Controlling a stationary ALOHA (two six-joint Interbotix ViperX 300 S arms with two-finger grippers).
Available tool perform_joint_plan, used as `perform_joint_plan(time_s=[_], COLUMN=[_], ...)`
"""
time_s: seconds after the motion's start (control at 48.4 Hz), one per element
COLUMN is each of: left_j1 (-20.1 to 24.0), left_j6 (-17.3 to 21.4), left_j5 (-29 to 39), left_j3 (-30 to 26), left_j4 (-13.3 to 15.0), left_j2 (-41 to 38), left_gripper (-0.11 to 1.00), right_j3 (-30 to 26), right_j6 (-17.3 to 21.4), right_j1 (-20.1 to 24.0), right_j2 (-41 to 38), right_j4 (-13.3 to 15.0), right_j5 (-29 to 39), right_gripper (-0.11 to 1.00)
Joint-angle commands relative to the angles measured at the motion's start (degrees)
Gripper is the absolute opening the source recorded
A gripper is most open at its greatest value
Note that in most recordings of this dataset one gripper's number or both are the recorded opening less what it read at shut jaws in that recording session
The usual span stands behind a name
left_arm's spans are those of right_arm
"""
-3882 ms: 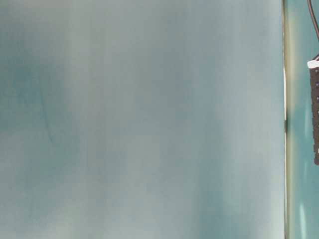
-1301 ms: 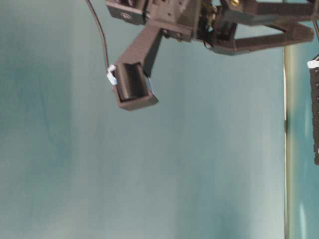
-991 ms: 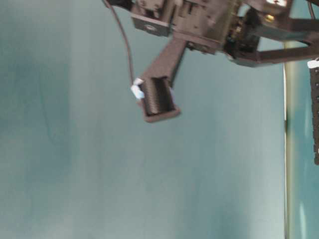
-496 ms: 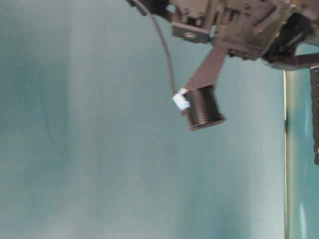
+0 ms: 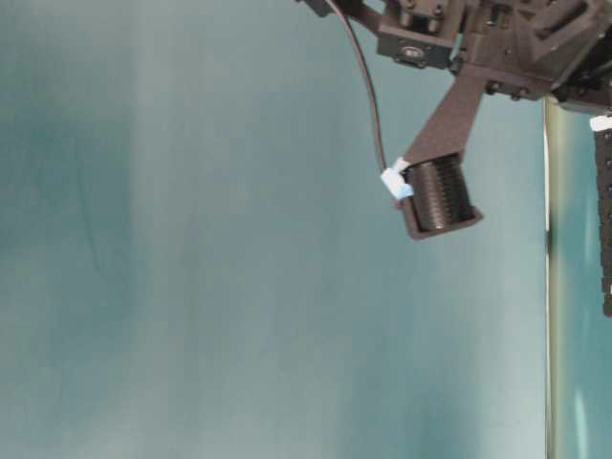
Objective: Pass the USB cable through three rings with both arms.
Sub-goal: 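Grasp the black USB cable just behind its plug with the right gripper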
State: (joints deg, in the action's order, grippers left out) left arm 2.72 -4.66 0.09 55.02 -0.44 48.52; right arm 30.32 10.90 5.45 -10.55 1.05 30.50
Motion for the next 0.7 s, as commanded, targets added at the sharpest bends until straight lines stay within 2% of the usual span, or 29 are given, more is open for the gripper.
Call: perform_joint_plan(time_s=[0.0,0.681], left_j1=[0.1,0.1], left_j6=[0.1,0.1], left_j5=[-0.3,-0.3], left_j3=[-1.0,-1.0], left_j4=[-0.2,-0.2], left_j2=[-0.1,-0.2], left_gripper=[0.02,0.02], right_j3=[-0.5,-0.8], right_j6=[0.4,-0.2], right_j1=[0.0,0.0], right_j2=[-0.2,-2.1], right_j4=[0.1,0.1], right_j5=[-0.4,-0.1], right_gripper=[0.66,0.65])
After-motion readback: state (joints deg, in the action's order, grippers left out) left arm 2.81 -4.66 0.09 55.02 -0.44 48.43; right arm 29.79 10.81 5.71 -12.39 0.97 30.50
